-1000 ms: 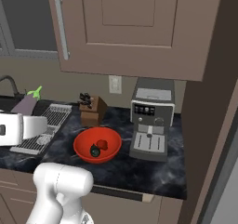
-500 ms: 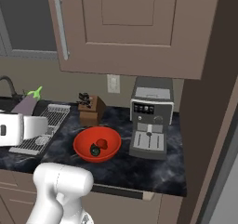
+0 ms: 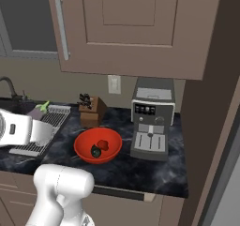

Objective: Take the bell pepper, eggplant, and eggplant from the freezer and place them in the bowl on the counter.

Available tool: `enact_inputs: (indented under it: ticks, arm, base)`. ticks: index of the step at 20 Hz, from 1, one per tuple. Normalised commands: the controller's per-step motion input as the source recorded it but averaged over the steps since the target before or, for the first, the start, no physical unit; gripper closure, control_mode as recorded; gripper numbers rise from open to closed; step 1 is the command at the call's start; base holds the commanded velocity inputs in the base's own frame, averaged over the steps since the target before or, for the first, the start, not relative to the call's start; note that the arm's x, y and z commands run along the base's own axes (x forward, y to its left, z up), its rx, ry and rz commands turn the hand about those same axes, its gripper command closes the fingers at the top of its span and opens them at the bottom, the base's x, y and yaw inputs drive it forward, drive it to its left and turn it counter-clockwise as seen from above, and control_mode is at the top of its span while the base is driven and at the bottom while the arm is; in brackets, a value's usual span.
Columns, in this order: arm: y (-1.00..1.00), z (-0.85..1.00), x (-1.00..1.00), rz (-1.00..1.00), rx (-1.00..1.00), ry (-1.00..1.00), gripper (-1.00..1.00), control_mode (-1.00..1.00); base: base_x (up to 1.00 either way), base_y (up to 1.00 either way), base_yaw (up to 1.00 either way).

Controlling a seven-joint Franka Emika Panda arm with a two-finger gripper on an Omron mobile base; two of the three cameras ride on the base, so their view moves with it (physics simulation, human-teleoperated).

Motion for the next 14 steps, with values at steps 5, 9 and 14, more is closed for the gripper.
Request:
enact_inputs:
  ticks: [5, 9, 14]
  arm:
    - [0.0, -0.48, 0.14, 0.0, 0.0, 0.04, 1.0, -1.0]
    - [-0.02, -0.48, 0.17, 0.0, 0.0, 0.08, 1.0, -1.0]
    - [-0.02, -0.41, 0.4, 0.0, 0.0, 0.27, 1.0, -1.0]
  base:
    - [0.0, 0.0, 0.0]
    - [0.0, 0.0, 0.0]
    - [0.0, 0.0, 0.0]
